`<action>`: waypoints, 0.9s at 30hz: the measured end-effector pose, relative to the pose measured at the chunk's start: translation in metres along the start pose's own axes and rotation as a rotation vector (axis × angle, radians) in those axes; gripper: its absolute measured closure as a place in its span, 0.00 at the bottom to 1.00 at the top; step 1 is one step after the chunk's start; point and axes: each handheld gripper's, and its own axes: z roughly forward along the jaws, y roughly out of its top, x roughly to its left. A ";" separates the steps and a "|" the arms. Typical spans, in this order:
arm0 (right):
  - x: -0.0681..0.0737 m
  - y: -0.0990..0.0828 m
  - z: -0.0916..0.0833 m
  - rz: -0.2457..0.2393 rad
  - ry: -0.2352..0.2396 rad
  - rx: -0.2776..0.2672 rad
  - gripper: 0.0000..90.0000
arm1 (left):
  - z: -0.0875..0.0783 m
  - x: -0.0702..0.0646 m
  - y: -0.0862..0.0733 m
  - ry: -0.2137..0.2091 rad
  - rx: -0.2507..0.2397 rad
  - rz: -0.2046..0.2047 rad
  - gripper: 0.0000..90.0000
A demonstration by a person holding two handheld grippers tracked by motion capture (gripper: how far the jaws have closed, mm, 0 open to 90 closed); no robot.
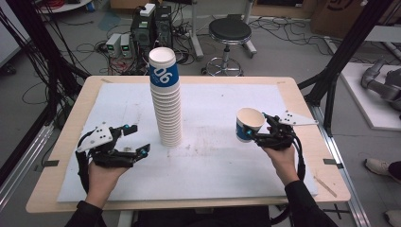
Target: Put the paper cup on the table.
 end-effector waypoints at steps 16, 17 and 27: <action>-0.014 -0.018 0.029 0.049 -0.062 0.061 0.26 | 0.000 -0.005 0.000 0.004 0.001 0.019 0.20; -0.014 -0.020 0.030 0.047 -0.068 0.061 0.26 | 0.000 -0.005 0.000 0.002 0.001 0.019 0.20; -0.022 -0.033 0.036 0.074 -0.116 0.091 0.27 | 0.001 -0.007 0.000 -0.003 -0.002 0.026 0.20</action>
